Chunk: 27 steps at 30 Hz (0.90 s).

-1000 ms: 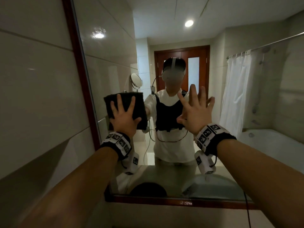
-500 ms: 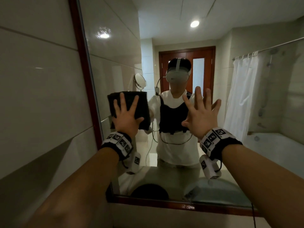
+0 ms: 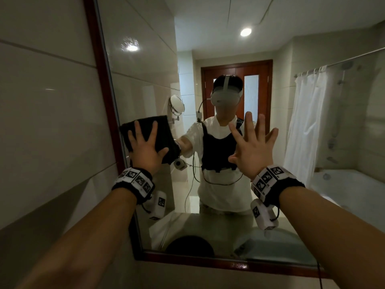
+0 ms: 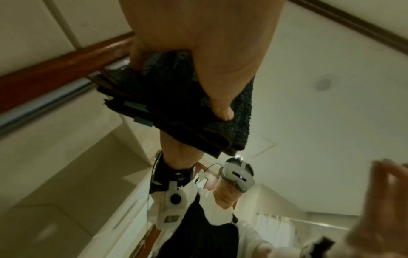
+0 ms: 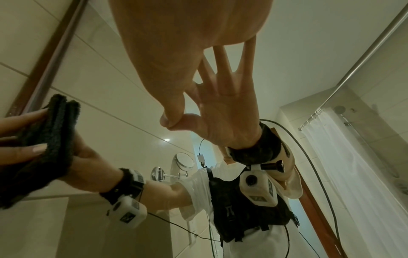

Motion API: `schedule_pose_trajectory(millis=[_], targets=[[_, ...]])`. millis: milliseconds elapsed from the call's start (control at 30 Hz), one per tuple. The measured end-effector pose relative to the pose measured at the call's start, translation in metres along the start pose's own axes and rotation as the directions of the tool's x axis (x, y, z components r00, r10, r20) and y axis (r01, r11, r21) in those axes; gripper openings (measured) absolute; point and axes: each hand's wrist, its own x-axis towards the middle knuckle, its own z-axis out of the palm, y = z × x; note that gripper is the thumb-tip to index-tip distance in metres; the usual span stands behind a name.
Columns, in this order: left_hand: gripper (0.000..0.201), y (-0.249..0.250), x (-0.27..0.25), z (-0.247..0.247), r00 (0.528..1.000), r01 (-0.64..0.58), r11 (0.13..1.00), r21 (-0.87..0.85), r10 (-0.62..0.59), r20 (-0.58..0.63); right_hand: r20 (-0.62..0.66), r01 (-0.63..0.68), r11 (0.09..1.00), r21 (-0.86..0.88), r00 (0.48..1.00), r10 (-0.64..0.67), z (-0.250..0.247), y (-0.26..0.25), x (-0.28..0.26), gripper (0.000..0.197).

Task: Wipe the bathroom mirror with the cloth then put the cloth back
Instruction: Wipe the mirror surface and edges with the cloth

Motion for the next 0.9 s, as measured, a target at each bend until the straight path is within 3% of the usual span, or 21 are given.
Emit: schedule_pose_trajectory(millis=[200,433,633,800,900], targets=[[0.094,0.078,-0.024,0.018,0.988,-0.155,0.981,0.118,0.154,0.021,-0.017,0.007,1.0,0.011,1.0,-0.006,0.0,0.001,-0.001,0.118],[0.095,0.085,-0.058,0.05,0.979,-0.191,0.966,0.171,0.176,0.098,0.0,0.006,1.0,0.004,1.0,-0.006,-0.003,0.001,-0.002,0.115],[0.097,0.087,-0.038,0.031,0.975,-0.22,0.963,0.157,0.211,0.071,-0.001,0.007,1.0,-0.01,1.0,-0.007,-0.007,-0.001,-0.003,0.112],[0.098,0.104,-0.006,-0.001,0.976,-0.208,0.966,0.155,0.195,0.091,-0.135,0.026,0.999,-0.024,0.99,-0.029,-0.033,0.0,0.008,0.086],[0.097,0.112,0.008,-0.014,0.975,-0.214,0.966,0.147,0.203,0.087,-0.167,0.058,0.998,-0.007,0.984,-0.058,-0.055,-0.003,0.028,0.093]])
